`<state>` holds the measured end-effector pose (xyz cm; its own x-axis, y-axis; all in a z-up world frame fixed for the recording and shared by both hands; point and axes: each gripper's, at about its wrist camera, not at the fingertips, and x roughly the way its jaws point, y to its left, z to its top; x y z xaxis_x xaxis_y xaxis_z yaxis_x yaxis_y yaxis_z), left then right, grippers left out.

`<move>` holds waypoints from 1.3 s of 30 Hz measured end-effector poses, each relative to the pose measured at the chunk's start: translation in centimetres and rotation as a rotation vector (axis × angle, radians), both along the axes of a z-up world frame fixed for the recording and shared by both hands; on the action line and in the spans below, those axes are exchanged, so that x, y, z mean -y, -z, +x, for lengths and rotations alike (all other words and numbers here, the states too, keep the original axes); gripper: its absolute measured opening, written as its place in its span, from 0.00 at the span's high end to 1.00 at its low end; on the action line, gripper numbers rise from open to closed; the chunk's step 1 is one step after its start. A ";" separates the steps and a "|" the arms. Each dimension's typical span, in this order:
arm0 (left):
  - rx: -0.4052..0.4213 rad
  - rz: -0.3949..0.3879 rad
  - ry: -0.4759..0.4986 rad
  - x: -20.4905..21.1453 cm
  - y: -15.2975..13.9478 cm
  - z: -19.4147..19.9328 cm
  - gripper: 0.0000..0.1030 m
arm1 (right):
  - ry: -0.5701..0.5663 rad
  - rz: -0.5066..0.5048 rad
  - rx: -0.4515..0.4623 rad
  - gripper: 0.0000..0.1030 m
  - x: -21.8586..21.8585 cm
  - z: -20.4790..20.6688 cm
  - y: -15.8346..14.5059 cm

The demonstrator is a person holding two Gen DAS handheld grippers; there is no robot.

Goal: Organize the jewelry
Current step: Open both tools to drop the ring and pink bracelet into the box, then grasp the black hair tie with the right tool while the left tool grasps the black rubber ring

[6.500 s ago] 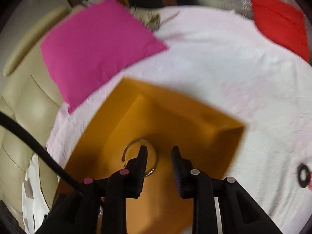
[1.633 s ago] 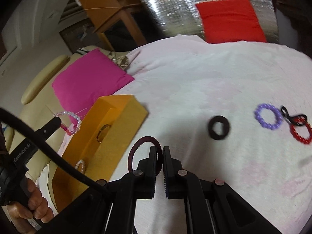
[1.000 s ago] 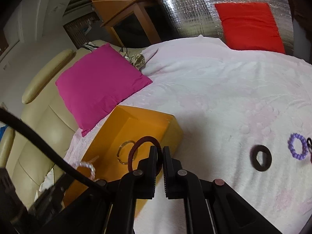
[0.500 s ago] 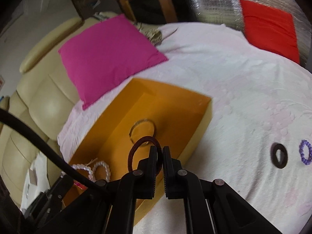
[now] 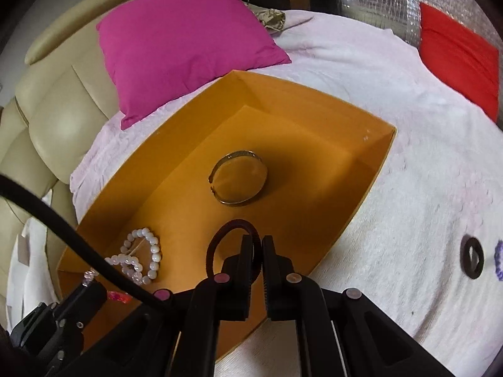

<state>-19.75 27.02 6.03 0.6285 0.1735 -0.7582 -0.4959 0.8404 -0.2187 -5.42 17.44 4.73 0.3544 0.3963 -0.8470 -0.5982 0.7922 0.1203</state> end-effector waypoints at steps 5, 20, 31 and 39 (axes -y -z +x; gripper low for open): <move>-0.029 -0.017 -0.010 0.1 0.6 0.4 0.79 | -0.012 -0.037 0.020 0.92 -0.1 0.1 -0.1; 0.035 0.156 -0.093 2.0 -1.7 1.5 0.36 | 0.132 0.218 0.022 0.86 9.3 1.9 -4.9; 0.133 0.355 0.018 10.7 -4.2 4.7 0.28 | 0.481 0.341 0.047 0.77 29.3 3.0 -5.8; 0.133 0.469 0.249 20.5 -3.4 8.0 0.26 | 0.750 0.459 -0.012 0.77 42.5 1.5 -2.6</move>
<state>-11.77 6.50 9.45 0.7791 0.3075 -0.5463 -0.2628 0.9514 0.1607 -3.93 -25.07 7.29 0.6497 0.3655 -0.6665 0.0635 0.8477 0.5267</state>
